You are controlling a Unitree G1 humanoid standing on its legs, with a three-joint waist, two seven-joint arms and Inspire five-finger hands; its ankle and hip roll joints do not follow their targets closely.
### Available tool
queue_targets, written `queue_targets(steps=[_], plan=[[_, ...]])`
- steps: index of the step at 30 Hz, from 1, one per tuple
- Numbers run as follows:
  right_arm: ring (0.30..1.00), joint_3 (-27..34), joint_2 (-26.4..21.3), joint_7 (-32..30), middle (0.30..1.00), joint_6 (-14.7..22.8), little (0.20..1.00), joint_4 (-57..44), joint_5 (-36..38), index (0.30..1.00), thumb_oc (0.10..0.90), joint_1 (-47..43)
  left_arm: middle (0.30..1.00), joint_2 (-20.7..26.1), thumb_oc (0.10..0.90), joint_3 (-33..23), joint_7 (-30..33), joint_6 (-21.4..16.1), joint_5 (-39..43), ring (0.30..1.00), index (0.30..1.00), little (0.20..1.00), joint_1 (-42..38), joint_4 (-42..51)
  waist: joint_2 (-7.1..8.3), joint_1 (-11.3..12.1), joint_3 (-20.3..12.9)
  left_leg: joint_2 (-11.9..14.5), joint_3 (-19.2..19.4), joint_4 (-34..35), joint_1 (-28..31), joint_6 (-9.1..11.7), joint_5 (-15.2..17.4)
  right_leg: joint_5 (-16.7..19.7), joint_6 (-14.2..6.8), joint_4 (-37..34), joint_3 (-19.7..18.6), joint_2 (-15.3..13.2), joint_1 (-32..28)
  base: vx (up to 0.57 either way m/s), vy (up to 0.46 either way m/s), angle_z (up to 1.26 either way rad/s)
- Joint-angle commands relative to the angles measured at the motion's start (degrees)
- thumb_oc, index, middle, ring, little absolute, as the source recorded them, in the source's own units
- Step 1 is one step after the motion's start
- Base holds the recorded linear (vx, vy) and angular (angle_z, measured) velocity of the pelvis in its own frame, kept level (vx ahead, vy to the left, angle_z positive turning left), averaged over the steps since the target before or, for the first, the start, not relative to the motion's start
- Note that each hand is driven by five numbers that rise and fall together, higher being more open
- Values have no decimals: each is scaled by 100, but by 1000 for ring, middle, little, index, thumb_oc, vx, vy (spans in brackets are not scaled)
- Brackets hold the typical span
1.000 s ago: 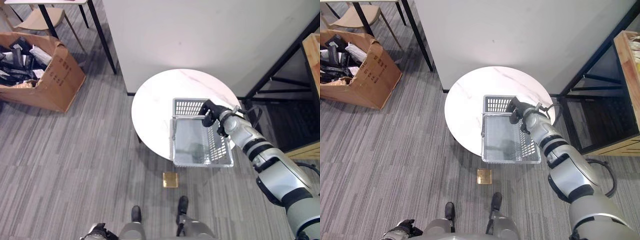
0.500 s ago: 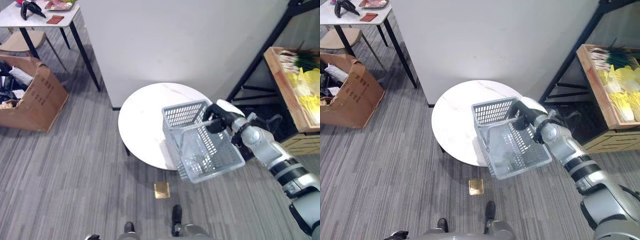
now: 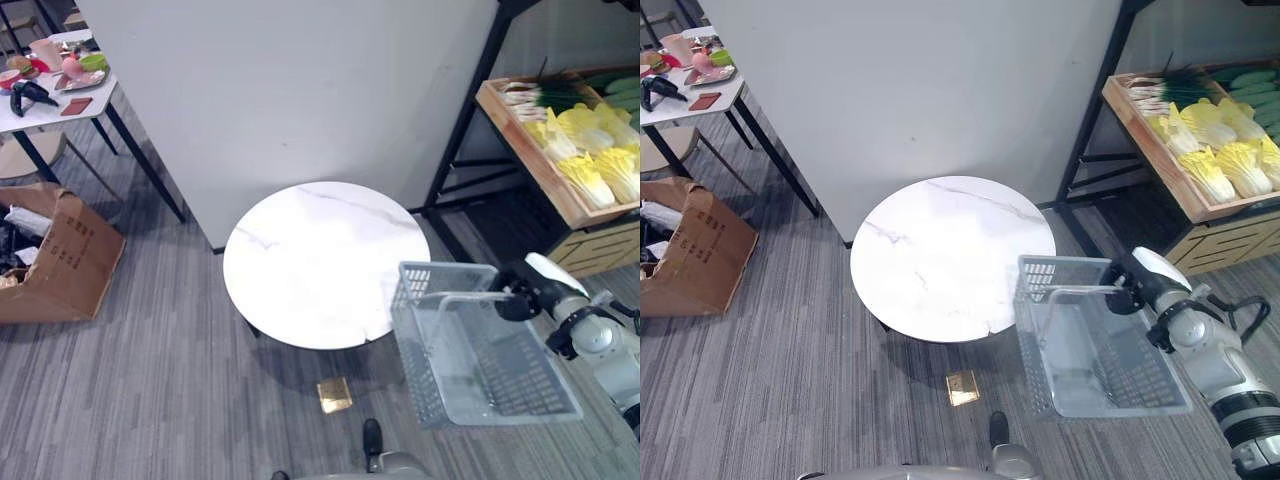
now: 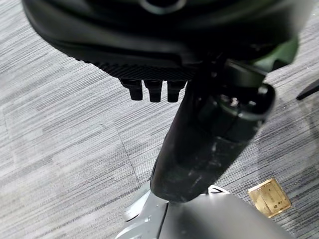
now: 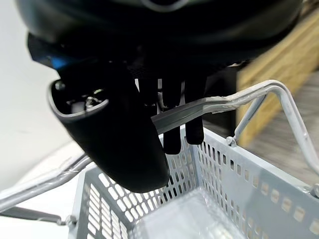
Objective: Get the vegetables into the basket
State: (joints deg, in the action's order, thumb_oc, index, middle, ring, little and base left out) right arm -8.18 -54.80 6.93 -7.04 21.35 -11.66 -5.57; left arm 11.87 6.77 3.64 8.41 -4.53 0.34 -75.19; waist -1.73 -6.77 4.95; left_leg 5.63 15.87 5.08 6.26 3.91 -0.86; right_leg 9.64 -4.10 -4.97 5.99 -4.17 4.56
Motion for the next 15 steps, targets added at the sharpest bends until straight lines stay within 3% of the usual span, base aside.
queue_targets(steps=[1,7,15], plan=[[300,747,-198,-751,300,265,300,31,-163,300,400,-799,1000,90,900,67,-60,-70,-81,1000,1000,1000,-293,-228,426,92,-134,-43,-109,-8,-70,111,13,-271,-576,9,-311,-195,-375,-2,13,-10],[300,1102,206,-1385,300,262,300,1106,-142,300,400,-547,1000,38,900,195,-14,-96,-23,1000,1000,1000,-292,-155,330,62,-140,-76,-141,-8,-71,89,26,-262,-586,3,-287,-210,-388,1,5,-2],[300,1118,502,-1684,300,199,300,2497,123,300,400,-555,1000,28,900,353,36,-110,21,1000,1000,1000,-356,-136,273,35,-116,-87,-187,-8,-82,88,22,-259,-582,2,-272,-222,-398,-1,0,0]])
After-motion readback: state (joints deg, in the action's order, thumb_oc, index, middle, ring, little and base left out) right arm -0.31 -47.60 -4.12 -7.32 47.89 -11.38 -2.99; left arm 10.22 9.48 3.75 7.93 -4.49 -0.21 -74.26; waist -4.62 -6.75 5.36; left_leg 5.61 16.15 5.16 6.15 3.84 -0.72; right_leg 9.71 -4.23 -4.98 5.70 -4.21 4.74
